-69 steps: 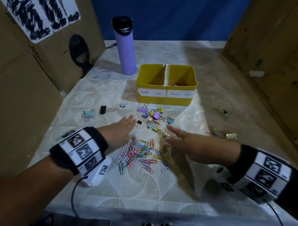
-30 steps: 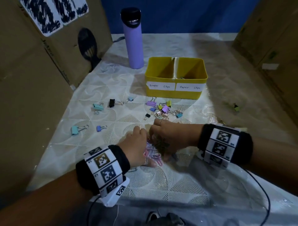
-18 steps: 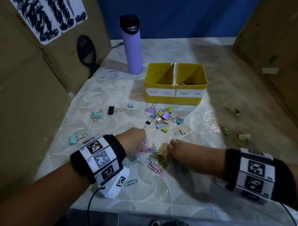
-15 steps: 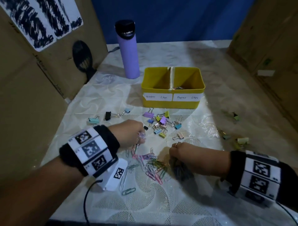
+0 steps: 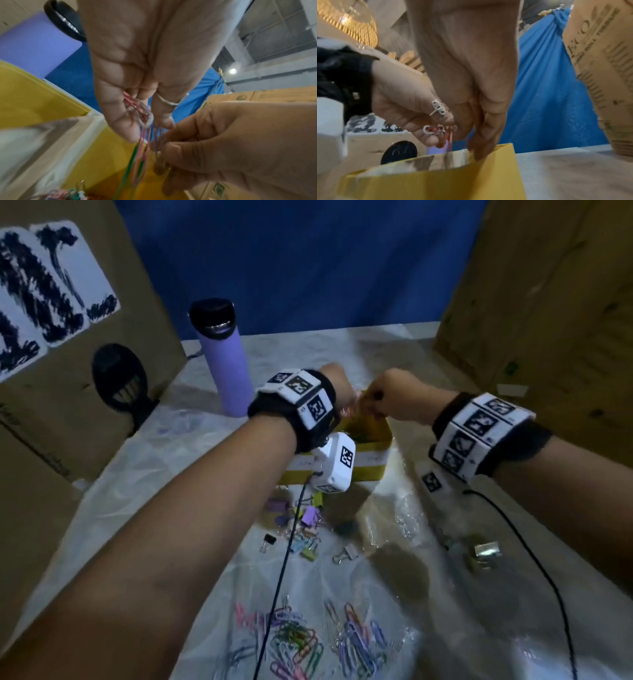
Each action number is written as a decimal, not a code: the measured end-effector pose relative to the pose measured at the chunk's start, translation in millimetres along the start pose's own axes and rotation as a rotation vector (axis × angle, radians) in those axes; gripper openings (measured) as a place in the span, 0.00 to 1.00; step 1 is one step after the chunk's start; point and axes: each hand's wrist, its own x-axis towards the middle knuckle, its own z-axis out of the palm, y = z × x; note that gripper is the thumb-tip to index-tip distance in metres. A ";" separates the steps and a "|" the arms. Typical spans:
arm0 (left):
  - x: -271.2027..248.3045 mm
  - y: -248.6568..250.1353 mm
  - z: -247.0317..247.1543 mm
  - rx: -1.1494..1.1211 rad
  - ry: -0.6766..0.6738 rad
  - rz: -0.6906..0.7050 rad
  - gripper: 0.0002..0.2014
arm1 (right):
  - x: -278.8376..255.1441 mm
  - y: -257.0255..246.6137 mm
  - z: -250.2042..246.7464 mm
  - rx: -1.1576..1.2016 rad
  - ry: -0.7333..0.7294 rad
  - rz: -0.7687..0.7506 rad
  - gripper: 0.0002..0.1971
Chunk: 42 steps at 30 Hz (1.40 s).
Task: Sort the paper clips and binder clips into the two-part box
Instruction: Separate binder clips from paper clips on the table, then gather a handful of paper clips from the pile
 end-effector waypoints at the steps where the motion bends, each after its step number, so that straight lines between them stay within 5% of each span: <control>1: 6.9 2.0 4.0 0.020 -0.009 0.002 0.14 | 2.8 0.6 2.1 -0.068 -0.045 -0.007 0.10; 5: 0.2 -5.6 13.3 -0.099 -0.010 0.122 0.19 | -20.2 0.1 3.8 -0.211 -0.025 -0.154 0.14; 9: -41.6 -29.6 22.0 -0.228 0.236 0.308 0.16 | -63.8 -1.0 16.5 -0.055 0.132 -0.343 0.16; 11: -68.9 -44.1 35.4 -0.156 0.340 0.391 0.12 | -85.1 -0.5 35.7 -0.078 -0.013 -0.377 0.15; 15: -111.0 -70.7 74.6 -0.072 0.023 0.303 0.14 | -105.8 -0.6 73.6 -0.083 -0.347 -0.495 0.25; 18: -124.4 -84.0 102.1 0.150 -0.245 0.304 0.27 | -101.7 0.9 77.2 -0.204 -0.394 -0.494 0.29; 26: -152.1 -117.6 104.3 0.269 -0.443 0.228 0.38 | -99.8 15.7 77.3 -0.191 -0.403 -0.531 0.24; 32: -161.4 -141.0 113.0 0.211 -0.459 0.166 0.47 | -98.4 6.7 78.7 -0.370 -0.373 -0.412 0.19; 36: -168.3 -155.5 111.2 0.194 -0.417 0.071 0.41 | -100.6 -1.6 79.1 -0.365 -0.296 -0.359 0.19; 39: -172.4 -156.0 112.1 0.125 -0.259 0.049 0.35 | -105.7 -7.4 84.8 -0.230 -0.277 -0.536 0.22; 42: -182.4 -154.9 108.7 0.045 -0.177 0.049 0.27 | -113.2 -7.8 94.3 -0.166 -0.425 -0.705 0.22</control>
